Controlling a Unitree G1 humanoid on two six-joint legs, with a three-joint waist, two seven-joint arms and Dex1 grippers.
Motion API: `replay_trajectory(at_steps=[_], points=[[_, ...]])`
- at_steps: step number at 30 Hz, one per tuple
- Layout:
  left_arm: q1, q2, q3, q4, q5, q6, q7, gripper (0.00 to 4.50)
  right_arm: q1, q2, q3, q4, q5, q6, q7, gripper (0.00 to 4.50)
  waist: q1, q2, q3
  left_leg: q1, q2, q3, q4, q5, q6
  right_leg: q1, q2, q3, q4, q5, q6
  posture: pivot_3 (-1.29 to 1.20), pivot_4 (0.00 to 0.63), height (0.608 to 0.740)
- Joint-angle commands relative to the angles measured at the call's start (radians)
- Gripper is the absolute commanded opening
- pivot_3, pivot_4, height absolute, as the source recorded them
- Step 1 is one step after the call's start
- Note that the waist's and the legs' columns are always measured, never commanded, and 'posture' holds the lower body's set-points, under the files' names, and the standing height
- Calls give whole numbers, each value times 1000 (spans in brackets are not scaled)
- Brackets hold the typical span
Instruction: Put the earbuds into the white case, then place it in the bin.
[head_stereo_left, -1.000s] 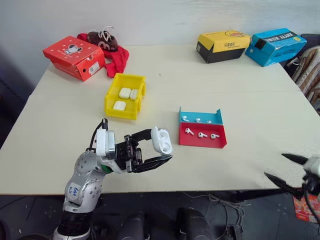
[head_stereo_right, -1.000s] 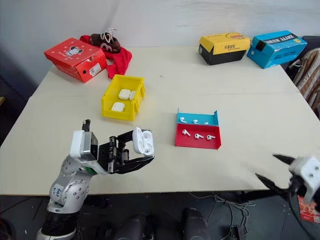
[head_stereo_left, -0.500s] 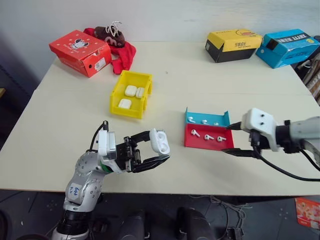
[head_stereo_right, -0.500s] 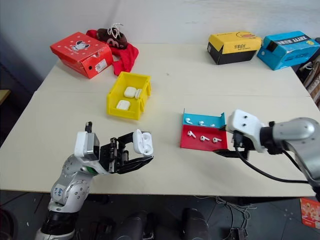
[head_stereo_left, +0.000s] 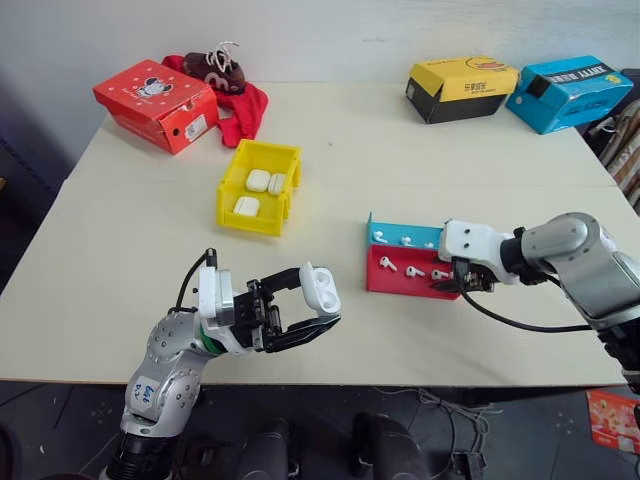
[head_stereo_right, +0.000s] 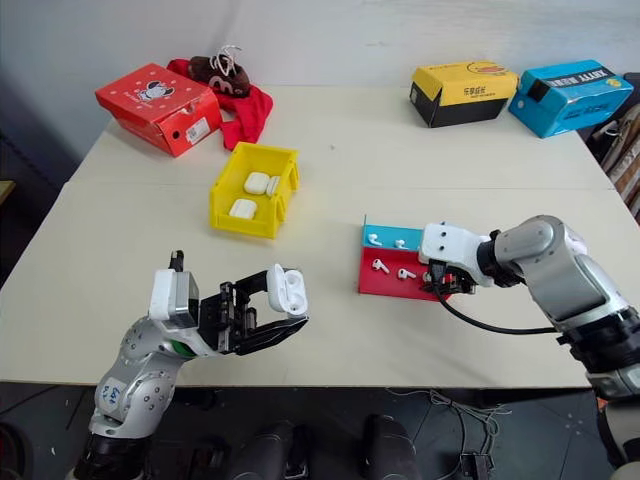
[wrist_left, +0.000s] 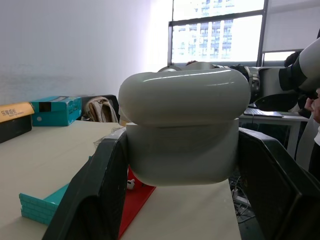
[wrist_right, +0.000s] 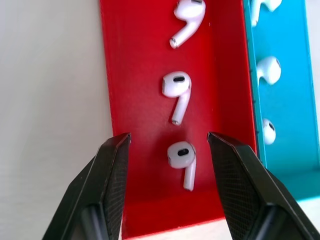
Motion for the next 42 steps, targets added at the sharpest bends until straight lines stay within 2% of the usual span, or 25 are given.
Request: replay_trajectory(at_steps=[1, 23, 26, 36, 39, 42], points=[[4, 0, -10, -43, 2, -16, 8, 2814, -46, 25, 18, 24, -51, 8, 20, 2464, -5, 0, 0, 0, 0, 0, 0, 0, 0, 0, 0, 0, 0, 0, 0, 0, 150, 740], [28, 31, -2, -68, 3, -21, 33, 2814, -85, 87, 51, 85, -157, 50, 94, 2464, -7, 0, 0, 0, 0, 0, 0, 0, -1, 0, 0, 0, 1, 0, 0, 0, 150, 740], [30, 35, -1, -71, 1, -19, 33, 2814, -87, 95, 49, 92, -164, 48, 94, 1885, -7, 0, 0, 0, 0, 0, 0, 0, -1, 0, 0, 0, 1, 0, 0, 0, 150, 740], [41, 47, 2, -89, -16, 0, 37, 2814, -86, 97, 50, 97, -179, 33, 109, 1885, -7, 0, 0, 0, 0, 0, 0, 0, -1, 0, 0, 0, 1, 0, 0, 0, 150, 740], [41, 50, 1, -89, -20, 1, 36, 2814, -91, 89, 56, 106, -196, 1, 115, 989, -7, 0, 0, 0, 0, 0, 0, 0, -1, 0, 0, 0, 1, 0, 0, 0, 150, 740], [39, 53, 0, -89, -23, 2, 37, 2814, -99, 83, 62, 120, -213, -35, 133, 989, -7, 0, 0, 0, 0, 0, 0, 0, -1, 0, 0, 0, 1, 0, 0, 0, 150, 740]])
